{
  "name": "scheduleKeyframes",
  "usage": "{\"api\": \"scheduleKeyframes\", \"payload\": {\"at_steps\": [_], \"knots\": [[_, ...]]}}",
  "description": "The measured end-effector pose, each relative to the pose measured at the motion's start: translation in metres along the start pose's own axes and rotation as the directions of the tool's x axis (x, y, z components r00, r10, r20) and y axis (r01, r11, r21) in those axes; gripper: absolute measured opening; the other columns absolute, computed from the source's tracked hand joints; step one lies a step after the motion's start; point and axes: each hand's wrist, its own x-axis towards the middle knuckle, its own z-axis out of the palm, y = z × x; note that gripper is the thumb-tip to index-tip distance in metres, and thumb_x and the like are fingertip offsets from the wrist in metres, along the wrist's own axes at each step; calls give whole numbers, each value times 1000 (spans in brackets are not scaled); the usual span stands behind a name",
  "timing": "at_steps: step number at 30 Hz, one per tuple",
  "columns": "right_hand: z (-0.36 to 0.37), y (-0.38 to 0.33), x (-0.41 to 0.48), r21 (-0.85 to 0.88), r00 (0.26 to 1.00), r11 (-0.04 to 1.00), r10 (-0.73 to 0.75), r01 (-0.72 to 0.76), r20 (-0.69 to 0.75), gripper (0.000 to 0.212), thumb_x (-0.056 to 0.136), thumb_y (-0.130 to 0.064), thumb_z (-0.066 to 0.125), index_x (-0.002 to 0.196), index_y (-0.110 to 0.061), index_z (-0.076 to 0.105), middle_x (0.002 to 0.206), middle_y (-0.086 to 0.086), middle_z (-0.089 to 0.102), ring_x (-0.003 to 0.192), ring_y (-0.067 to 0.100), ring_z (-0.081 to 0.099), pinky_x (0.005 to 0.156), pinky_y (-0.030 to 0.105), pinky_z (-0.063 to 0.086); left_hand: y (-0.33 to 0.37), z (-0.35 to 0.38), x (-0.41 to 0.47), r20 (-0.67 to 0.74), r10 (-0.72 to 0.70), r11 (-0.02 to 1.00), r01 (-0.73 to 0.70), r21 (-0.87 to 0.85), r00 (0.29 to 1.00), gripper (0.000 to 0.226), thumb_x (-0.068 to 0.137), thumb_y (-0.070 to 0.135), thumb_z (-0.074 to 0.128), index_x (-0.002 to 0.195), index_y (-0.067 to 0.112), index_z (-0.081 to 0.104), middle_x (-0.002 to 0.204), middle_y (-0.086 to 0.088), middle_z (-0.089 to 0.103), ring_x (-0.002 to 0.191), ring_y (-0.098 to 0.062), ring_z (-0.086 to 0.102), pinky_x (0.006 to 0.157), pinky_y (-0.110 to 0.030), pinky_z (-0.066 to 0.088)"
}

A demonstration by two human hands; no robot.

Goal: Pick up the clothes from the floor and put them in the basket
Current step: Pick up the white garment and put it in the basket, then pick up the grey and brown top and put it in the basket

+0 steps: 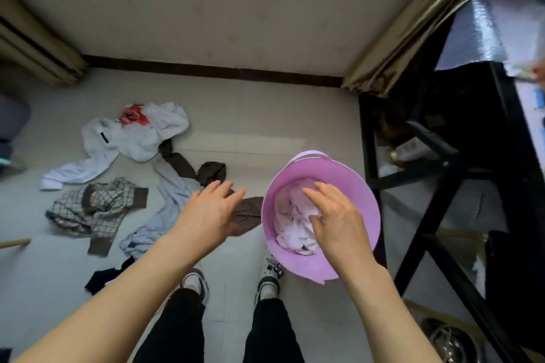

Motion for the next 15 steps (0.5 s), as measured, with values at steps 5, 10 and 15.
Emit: {"api": "scheduleKeyframes", "payload": {"at_steps": [5,10,15], "knots": [[86,-47,33,15,990,999,-50,48,133,60,71,7,63,128,-11,56,124,9,58,122,34,47,94,47,47,-94,18,10,-3,-70,997,70,39,998,83,75,37,73,146,21,32,147,-11,37,135,-32,33,101,-48,39],[187,-76,71,4,971,997,-76,77,226,81,66,5,68,139,-17,41,130,8,49,122,33,44,90,46,48,-181,65,43,-24,-85,995,86,45,996,87,74,36,75,146,20,29,146,-13,38,133,-33,34,101,-50,39],[311,-67,105,-10,940,993,-104,114,325,92,70,6,65,148,-22,26,147,9,35,138,33,29,102,45,42,-253,162,78,53,-194,981,193,24,980,92,75,37,75,149,22,22,151,-13,29,138,-31,27,105,-47,35]]}}
